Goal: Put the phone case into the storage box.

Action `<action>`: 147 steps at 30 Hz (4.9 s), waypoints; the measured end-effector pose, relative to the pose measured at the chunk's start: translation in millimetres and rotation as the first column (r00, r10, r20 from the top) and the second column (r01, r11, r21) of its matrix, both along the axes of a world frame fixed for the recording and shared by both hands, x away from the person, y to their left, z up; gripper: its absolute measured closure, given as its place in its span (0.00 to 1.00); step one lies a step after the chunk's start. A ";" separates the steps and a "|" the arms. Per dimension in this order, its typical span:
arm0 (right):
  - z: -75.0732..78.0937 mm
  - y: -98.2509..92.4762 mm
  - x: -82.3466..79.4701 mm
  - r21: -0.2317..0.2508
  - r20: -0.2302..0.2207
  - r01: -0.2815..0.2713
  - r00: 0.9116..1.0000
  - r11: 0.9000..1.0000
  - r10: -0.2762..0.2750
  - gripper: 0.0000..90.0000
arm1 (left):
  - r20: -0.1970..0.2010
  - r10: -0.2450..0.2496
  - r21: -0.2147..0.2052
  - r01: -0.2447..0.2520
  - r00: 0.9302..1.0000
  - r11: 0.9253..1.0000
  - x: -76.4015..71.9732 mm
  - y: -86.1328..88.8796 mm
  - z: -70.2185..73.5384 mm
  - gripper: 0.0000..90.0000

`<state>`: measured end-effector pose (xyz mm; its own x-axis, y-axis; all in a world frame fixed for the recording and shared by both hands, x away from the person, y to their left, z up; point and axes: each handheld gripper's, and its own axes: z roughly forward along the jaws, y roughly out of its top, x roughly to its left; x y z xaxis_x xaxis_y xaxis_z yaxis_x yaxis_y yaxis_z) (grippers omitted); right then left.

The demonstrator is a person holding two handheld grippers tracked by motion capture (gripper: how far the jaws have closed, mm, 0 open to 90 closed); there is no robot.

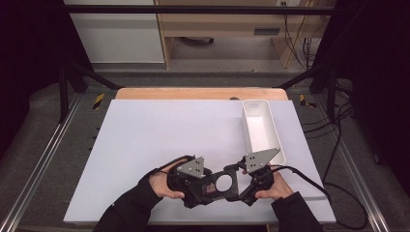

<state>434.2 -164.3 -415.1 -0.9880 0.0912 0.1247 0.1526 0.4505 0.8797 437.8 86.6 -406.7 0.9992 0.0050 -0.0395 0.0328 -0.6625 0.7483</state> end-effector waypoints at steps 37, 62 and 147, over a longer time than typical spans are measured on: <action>14.2 4.1 5.9 -0.069 0.027 0.017 1.000 0.997 -0.015 0.14 | 0.022 0.039 0.150 -0.042 0.999 0.988 9.4 9.2 4.8 0.02; 47.3 34.5 14.0 -0.274 0.033 -0.035 0.998 0.961 0.046 0.14 | 0.035 0.041 0.188 -0.047 0.999 0.981 8.8 7.4 -1.7 0.03; 83.7 9.9 8.5 -0.162 0.115 0.093 0.991 0.982 -0.074 0.04 | 0.063 0.069 0.225 -0.082 0.996 0.971 11.6 -0.3 -1.9 0.13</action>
